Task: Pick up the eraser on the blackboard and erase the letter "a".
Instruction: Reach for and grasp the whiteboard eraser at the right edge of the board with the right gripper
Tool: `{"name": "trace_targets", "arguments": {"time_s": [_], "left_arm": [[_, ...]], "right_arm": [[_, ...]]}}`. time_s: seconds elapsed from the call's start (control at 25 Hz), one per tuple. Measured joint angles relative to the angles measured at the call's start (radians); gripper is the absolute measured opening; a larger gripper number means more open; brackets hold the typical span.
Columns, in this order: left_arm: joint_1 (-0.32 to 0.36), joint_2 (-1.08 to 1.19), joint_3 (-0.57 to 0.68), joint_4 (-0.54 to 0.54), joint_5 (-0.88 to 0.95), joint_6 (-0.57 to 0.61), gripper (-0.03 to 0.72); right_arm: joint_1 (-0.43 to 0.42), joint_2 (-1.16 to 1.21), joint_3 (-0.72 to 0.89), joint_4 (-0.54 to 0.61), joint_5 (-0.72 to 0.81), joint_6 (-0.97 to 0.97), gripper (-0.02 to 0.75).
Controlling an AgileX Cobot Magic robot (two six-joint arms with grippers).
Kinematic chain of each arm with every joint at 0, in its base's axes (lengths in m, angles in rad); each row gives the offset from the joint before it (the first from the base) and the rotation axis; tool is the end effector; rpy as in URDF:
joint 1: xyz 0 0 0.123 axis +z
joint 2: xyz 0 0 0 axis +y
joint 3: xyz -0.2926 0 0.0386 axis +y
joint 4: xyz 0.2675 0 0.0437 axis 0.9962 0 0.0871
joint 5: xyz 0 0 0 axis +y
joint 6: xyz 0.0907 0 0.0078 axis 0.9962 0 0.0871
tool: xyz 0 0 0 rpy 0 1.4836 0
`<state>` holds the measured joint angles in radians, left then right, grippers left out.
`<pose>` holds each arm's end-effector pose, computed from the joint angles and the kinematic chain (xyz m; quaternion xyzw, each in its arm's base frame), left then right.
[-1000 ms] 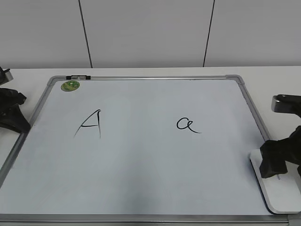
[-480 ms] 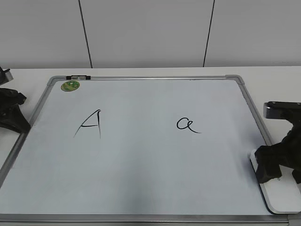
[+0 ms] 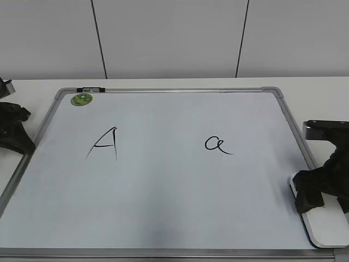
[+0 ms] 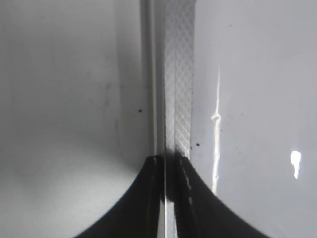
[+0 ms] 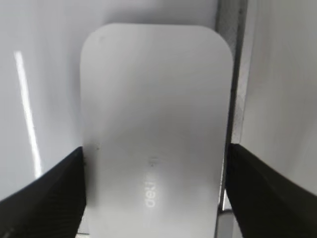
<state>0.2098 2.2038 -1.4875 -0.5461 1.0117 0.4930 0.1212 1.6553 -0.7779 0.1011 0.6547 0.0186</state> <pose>0.4336 0.0513 0.1117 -0.0136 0.9740 -0.2214 0.0453 0.2765 0.0393 0.1434 -0.0131 0.9974 0.0375 0.0604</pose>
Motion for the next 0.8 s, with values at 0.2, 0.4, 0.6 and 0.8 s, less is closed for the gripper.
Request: {"name": "trace_targets", "arguments": {"time_s": [0.2, 0.4, 0.6, 0.8], "left_arm": [[0.0, 0.0, 0.0, 0.0, 0.0, 0.0, 0.034], [0.0, 0.0, 0.0, 0.0, 0.0, 0.0, 0.034], [0.0, 0.0, 0.0, 0.0, 0.0, 0.0, 0.034], [0.0, 0.0, 0.0, -0.002, 0.0, 0.0, 0.034]], "right_arm": [[0.0, 0.0, 0.0, 0.0, -0.012, -0.019, 0.617], [0.006, 0.004, 0.0, 0.0, -0.012, -0.029, 0.609], [0.039, 0.01, 0.0, -0.013, -0.014, -0.04, 0.608], [0.044, 0.01, 0.0, -0.02, -0.017, -0.038, 0.601]]}}
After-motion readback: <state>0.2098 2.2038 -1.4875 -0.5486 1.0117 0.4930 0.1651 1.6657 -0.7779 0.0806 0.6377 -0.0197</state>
